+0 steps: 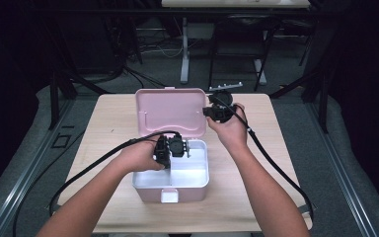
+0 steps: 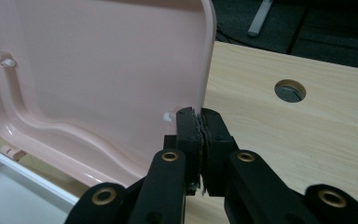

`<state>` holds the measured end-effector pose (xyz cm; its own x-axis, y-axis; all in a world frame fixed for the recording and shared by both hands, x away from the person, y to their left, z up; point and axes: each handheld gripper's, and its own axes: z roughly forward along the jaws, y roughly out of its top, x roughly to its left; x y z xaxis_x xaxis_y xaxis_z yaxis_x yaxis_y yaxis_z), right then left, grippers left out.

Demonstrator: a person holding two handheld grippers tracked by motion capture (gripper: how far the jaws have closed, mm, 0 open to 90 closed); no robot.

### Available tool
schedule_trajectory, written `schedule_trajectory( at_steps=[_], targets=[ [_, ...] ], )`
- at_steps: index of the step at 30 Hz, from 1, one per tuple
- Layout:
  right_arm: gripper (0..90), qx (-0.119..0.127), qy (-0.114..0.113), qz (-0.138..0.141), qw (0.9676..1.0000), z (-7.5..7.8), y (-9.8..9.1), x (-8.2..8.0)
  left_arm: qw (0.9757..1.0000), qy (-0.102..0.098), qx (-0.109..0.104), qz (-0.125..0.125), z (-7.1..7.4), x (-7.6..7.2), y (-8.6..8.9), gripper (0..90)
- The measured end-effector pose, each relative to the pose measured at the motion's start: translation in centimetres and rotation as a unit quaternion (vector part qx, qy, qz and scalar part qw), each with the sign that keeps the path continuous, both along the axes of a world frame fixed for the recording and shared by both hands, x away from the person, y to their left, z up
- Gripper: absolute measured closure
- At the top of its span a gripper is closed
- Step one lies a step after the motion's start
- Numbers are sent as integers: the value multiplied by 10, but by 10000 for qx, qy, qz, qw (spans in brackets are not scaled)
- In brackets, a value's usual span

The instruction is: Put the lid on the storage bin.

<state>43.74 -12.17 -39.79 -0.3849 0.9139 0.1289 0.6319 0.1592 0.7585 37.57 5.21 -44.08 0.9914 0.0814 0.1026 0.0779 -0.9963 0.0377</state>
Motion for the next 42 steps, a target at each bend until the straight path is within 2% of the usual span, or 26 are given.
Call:
schedule_trajectory(
  at_steps=[4, 5, 6, 7, 10, 14, 17, 22, 27, 30, 35, 39, 42],
  targets=[
    [879, -61, -104, 94, 9999, 4, 0, -10, 10000, -19, 12, -10, 0, 0, 0, 858],
    [878, -74, -214, 30, 9997, 3, 1, -12, 10000, -24, 11, -8, 0, 0, 0, 858],
    [879, -69, -211, 113, 9997, 4, 0, -15, 10000, -41, -13, -8, 0, 0, 0, 857],
    [879, -81, -279, 70, 9996, 3, 0, -17, 10000, -45, -13, -4, 0, -1, 0, 858],
    [882, 78, -441, 124, 9989, 1, -4, -26, 9999, -113, 23, -29, 0, -2, 0, 856],
    [883, 70, -682, 90, 9976, -1, -3, -37, 9999, -137, 7, -33, 0, -3, 0, 854],
    [883, 8, -765, 106, 9970, -1, -3, -43, 9999, -163, 3, -34, 0, -4, 0, 850],
    [883, -14, -803, 182, 9966, 0, -4, -49, 9996, -271, 19, -45, 0, -7, 0, 842],
    [882, -43, -817, 135, 9966, 0, -4, -50, 9987, -509, 13, 81, 0, -10, 2, 788],
    [882, -26, -777, 206, 9968, 1, -5, -50, 9980, -475, -234, 340, 6, -10, 10, 779],
    [882, -29, -805, 202, 9965, 1, -4, -50, 9923, -609, -802, 727, 24, -16, 31, 774],
    [882, -22, -812, 205, 9965, 0, -5, -52, 9844, -573, -1306, 1026, 32, -21, 49, 772],
    [881, 31, -796, 236, 9965, 0, -5, -53, 9785, -549, -1586, 1201, 35, -22, 63, 808]
  ],
)
